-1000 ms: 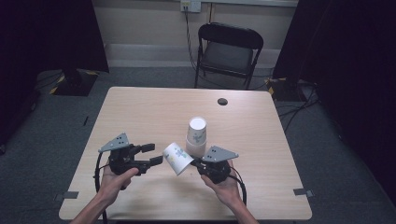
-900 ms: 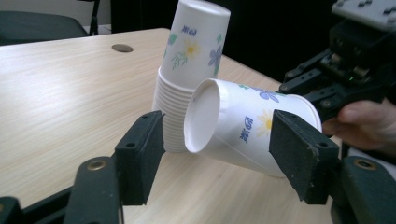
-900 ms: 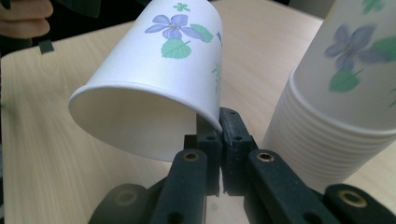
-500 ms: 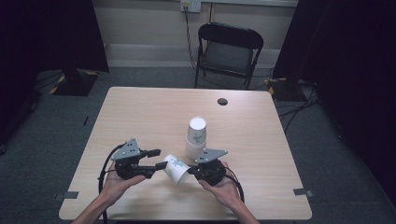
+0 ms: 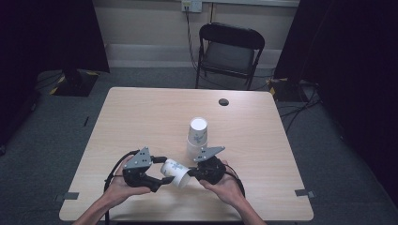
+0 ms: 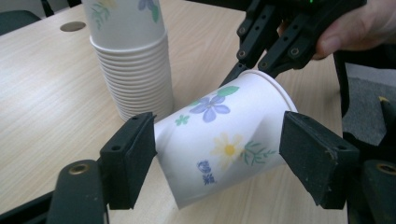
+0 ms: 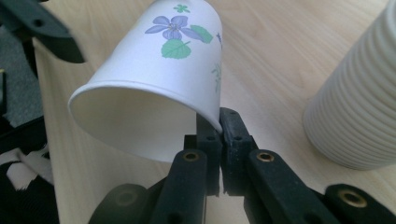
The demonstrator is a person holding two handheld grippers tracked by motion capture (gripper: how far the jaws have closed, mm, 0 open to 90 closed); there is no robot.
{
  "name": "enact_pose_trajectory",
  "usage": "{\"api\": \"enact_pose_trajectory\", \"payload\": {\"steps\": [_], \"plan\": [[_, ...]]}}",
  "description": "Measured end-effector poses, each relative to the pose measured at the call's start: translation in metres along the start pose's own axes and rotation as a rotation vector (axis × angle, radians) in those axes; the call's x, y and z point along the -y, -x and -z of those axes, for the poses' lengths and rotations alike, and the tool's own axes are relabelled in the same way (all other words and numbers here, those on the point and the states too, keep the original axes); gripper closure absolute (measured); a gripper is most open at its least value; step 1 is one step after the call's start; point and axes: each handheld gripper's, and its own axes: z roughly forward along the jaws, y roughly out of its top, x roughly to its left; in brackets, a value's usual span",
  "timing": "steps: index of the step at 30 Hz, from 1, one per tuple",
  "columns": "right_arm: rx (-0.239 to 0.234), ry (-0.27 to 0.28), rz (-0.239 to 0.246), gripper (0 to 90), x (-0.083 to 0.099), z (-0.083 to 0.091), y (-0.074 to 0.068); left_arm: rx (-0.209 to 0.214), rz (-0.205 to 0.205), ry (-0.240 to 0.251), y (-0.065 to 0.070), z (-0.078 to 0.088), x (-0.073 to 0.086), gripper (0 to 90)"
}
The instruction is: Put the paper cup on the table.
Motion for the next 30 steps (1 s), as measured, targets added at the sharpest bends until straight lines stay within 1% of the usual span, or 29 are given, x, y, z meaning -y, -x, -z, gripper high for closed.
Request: {"api": "enact_pose_trajectory", "payload": {"steps": [1, 2, 4, 5, 6, 7, 9, 11, 13, 14, 16, 17, 18, 19, 20, 21, 22, 23, 25, 26, 27, 28, 30], "plan": [[0.000, 0.000, 0.000, 87.9, 0.000, 0.000, 0.000, 0.000, 0.000, 0.000, 0.000, 0.000, 0.000, 27.6], [-0.003, -0.007, 0.007, 87.9, -0.001, -0.001, -0.001, 0.012, -0.012, -0.003, 0.000, -0.002, 0.000, 27.2], [-0.008, -0.017, 0.011, 87.9, -0.003, -0.003, -0.002, 0.018, -0.031, -0.011, 0.001, -0.002, 0.000, 27.8], [-0.013, -0.019, 0.013, 88.0, -0.003, -0.003, -0.002, 0.018, -0.031, -0.011, 0.001, -0.002, 0.000, 27.2], [-0.018, -0.021, 0.011, 88.0, -0.004, -0.004, -0.002, 0.030, -0.045, -0.015, 0.003, -0.004, 0.001, 26.1], [-0.024, -0.021, 0.011, 88.1, -0.004, -0.005, -0.002, 0.032, -0.055, -0.020, 0.003, -0.004, 0.001, 25.2], [-0.029, -0.021, 0.004, 88.2, -0.005, -0.005, -0.001, 0.045, -0.063, -0.029, 0.004, -0.005, 0.002, 24.2], [-0.026, -0.018, 0.003, 88.4, -0.005, -0.005, 0.000, 0.046, -0.062, -0.026, 0.004, -0.006, 0.002, 23.6], [-0.033, -0.007, 0.001, 88.6, -0.006, -0.002, 0.002, 0.052, -0.051, -0.020, 0.002, -0.005, 0.003, 23.6], [-0.032, -0.001, -0.006, 88.7, -0.007, -0.001, 0.003, 0.058, -0.052, -0.020, 0.002, -0.005, 0.003, 23.3], [-0.036, 0.011, -0.017, 88.8, -0.008, 0.001, 0.006, 0.055, -0.065, -0.025, 0.002, -0.006, 0.003, 22.1], [-0.038, 0.017, -0.023, 88.9, -0.008, 0.002, 0.007, 0.061, -0.069, -0.023, 0.003, -0.006, 0.004, 21.8], [-0.038, 0.022, -0.025, 88.9, -0.009, 0.003, 0.008, 0.062, -0.081, -0.028, 0.004, -0.006, 0.004, 23.7], [-0.038, 0.022, -0.025, 88.9, -0.009, 0.003, 0.008, 0.062, -0.081, -0.028, 0.004, -0.006, 0.004, 24.9], [-0.037, 0.028, -0.032, 89.0, -0.010, 0.005, 0.009, 0.063, -0.096, -0.035, 0.005, -0.008, 0.004, 22.9], [-0.037, 0.028, -0.032, 89.0, -0.010, 0.005, 0.009, 0.063, -0.096, -0.035, 0.005, -0.008, 0.004, 21.4], [-0.040, 0.035, -0.035, 89.0, -0.011, 0.005, 0.010, 0.052, -0.102, -0.040, 0.007, -0.009, 0.005, 21.4], [-0.037, 0.047, -0.049, 89.0, -0.011, 0.007, 0.012, 0.044, -0.119, -0.053, 0.007, -0.011, 0.005, 21.1], [-0.037, 0.047, -0.055, 89.0, -0.012, 0.007, 0.013, 0.038, -0.123, -0.057, 0.008, -0.013, 0.005, 21.0], [-0.041, 0.049, -0.067, 89.1, -0.012, 0.007, 0.014, 0.027, -0.137, -0.068, 0.009, -0.015, 0.006, 20.6], [-0.046, 0.053, -0.074, 89.1, -0.012, 0.008, 0.015, 0.027, -0.137, -0.068, 0.009, -0.015, 0.006, 20.5], [-0.045, 0.057, -0.082, 89.1, -0.012, 0.007, 0.015, 0.011, -0.149, -0.082, 0.009, -0.018, 0.006, 20.5], [-0.043, 0.057, -0.093, 89.1, -0.013, 0.006, 0.016, 0.004, -0.155, -0.091, 0.009, -0.021, 0.006, 19.6]]}}
